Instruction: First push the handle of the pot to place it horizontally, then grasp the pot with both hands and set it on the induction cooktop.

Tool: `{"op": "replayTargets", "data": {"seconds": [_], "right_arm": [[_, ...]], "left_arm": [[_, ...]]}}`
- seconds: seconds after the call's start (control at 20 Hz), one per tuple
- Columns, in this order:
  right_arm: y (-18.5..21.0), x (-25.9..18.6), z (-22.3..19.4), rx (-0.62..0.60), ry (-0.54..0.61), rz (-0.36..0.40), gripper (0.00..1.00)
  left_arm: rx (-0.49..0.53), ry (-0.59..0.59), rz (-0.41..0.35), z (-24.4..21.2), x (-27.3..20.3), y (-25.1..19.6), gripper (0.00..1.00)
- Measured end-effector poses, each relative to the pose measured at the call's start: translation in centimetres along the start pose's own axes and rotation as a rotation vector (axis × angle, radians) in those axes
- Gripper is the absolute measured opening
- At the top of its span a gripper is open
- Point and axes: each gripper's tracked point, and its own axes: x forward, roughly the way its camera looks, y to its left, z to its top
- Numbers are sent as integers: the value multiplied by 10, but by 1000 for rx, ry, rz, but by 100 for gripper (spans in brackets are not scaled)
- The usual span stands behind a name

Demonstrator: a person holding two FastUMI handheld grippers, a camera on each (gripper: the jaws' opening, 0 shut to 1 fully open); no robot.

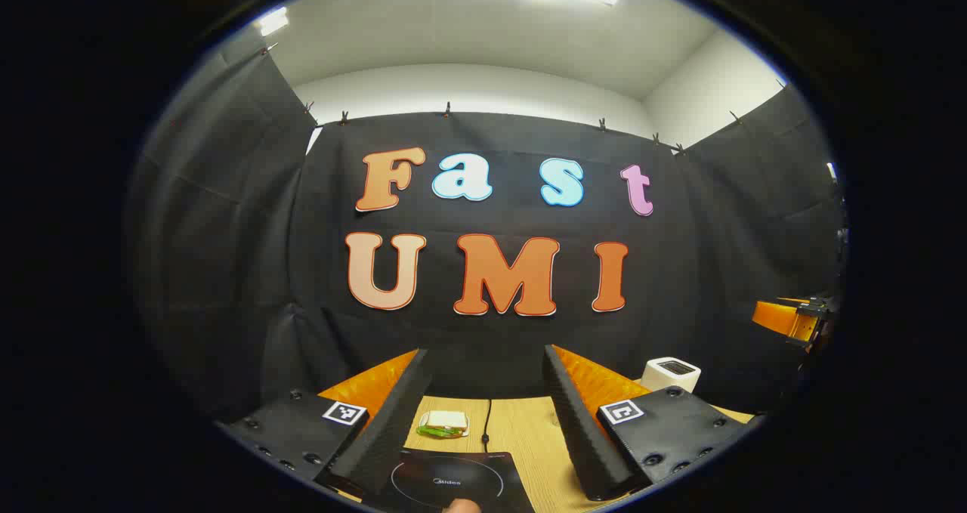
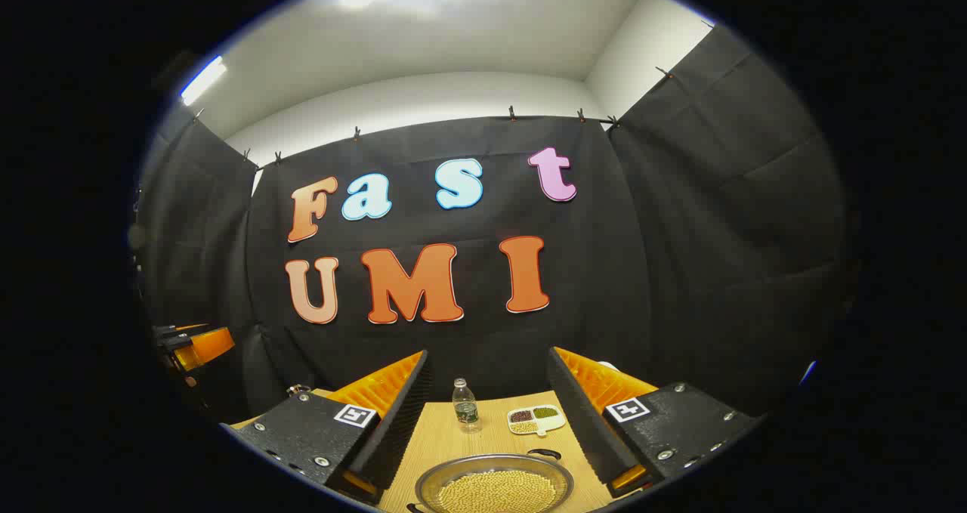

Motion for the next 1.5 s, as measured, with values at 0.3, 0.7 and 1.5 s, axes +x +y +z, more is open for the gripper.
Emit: {"op": "replayTargets", "data": {"seconds": [0.3, 0.7, 1.5], "right_arm": [[1, 0, 0, -4, 1, 3, 95], [0, 0, 0, 0, -2, 4, 95], [5, -4, -7, -32, 6, 16, 64]], "left_arm": [[4, -3, 4, 2, -2, 1, 96], [2, 4, 5, 0, -1, 3, 97], [3, 7, 3, -1, -7, 5, 96]]}}
